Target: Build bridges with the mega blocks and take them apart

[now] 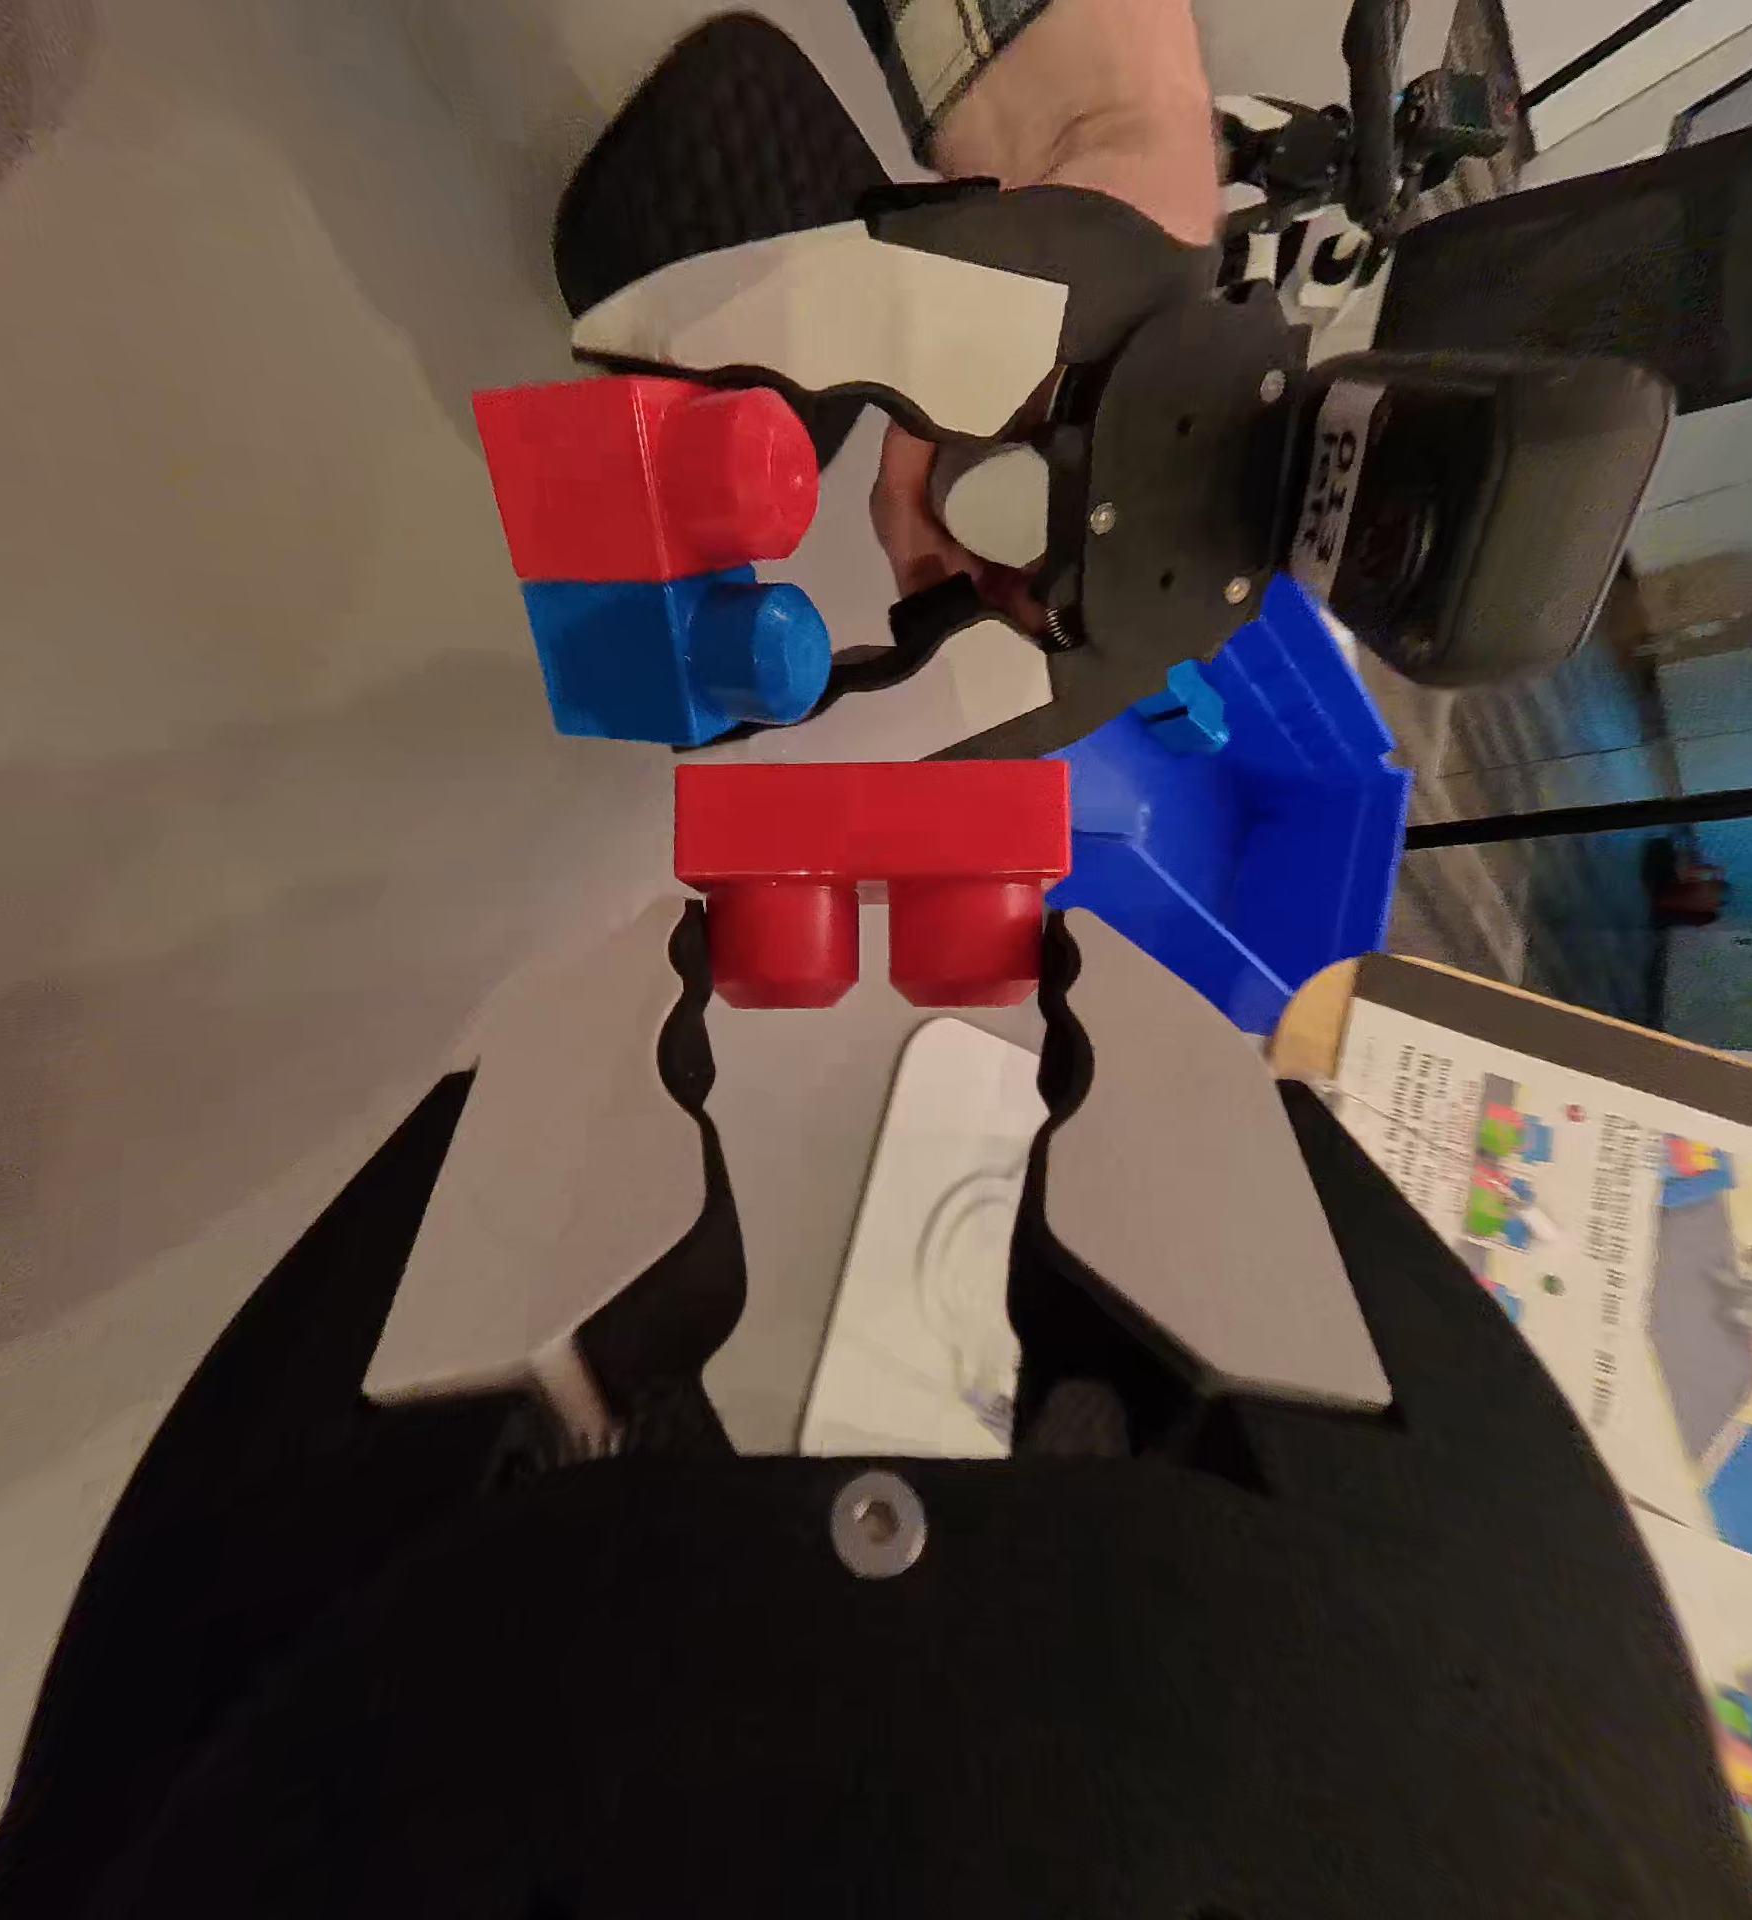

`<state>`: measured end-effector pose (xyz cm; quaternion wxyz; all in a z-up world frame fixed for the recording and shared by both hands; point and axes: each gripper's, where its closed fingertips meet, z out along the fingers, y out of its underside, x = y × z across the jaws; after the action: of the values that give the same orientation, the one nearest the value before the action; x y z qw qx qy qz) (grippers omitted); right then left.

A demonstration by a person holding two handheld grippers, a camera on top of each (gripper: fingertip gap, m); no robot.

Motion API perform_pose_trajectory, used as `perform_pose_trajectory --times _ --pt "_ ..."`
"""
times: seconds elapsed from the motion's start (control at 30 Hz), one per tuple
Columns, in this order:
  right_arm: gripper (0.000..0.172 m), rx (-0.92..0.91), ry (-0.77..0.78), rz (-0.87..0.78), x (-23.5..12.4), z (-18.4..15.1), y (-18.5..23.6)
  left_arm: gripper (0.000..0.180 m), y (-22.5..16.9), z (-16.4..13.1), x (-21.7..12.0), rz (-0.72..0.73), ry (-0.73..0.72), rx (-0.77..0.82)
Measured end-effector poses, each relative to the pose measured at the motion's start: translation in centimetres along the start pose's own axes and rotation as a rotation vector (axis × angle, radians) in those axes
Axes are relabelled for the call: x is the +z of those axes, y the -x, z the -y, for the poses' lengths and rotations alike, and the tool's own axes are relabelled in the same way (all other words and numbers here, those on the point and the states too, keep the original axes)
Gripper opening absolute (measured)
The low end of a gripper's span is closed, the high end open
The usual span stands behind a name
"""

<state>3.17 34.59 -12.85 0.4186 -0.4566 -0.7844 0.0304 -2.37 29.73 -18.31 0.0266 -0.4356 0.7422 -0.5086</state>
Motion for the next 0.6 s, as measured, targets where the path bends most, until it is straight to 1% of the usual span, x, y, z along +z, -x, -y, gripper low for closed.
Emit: perform_pose_trajectory --times 0.07,0.13,0.17,0.23,0.3,0.37,0.4,0.43,0.5,0.6 --pt "0.062 -0.022 0.008 -0.003 -0.4 0.1 0.2 0.074 0.2 0.7 0.3 -0.023 -0.02 0.003" --pt "0.062 0.004 0.071 0.019 -0.3 -0.9 0.6 0.074 1.8 0.7 0.6 0.053 0.003 -0.008" --pt "0.062 0.058 0.109 0.051 -0.3 -1.7 0.9 0.074 2.7 0.7 0.6 0.11 0.021 -0.025" --pt "0.062 0.224 0.155 0.135 -0.3 -2.9 1.7 0.074 5.0 0.3 0.1 0.292 0.091 -0.026" --pt "0.062 0.356 0.189 0.189 -0.3 -4.1 2.2 0.074 6.5 0.8 -0.9 0.462 0.106 -0.028" --pt "0.062 0.485 0.167 0.223 0.0 -4.5 2.3 0.074 8.4 0.1 -2.5 0.684 0.22 -0.009" --pt "0.062 0.532 0.177 0.242 0.1 -5.0 2.6 0.074 8.6 0.1 -2.8 0.727 0.25 0.003" --pt "0.062 0.56 0.21 0.267 0.2 -5.7 3.1 0.074 8.8 0.3 -3.0 0.762 0.25 0.002" --pt "0.062 0.591 0.317 0.33 0.3 -7.6 4.7 0.074 8.8 0.0 -2.6 0.752 0.256 -0.033" --pt "0.062 0.569 0.558 0.459 -0.1 -10.7 8.1 0.074 9.1 -1.7 -2.1 0.755 0.295 -0.079"
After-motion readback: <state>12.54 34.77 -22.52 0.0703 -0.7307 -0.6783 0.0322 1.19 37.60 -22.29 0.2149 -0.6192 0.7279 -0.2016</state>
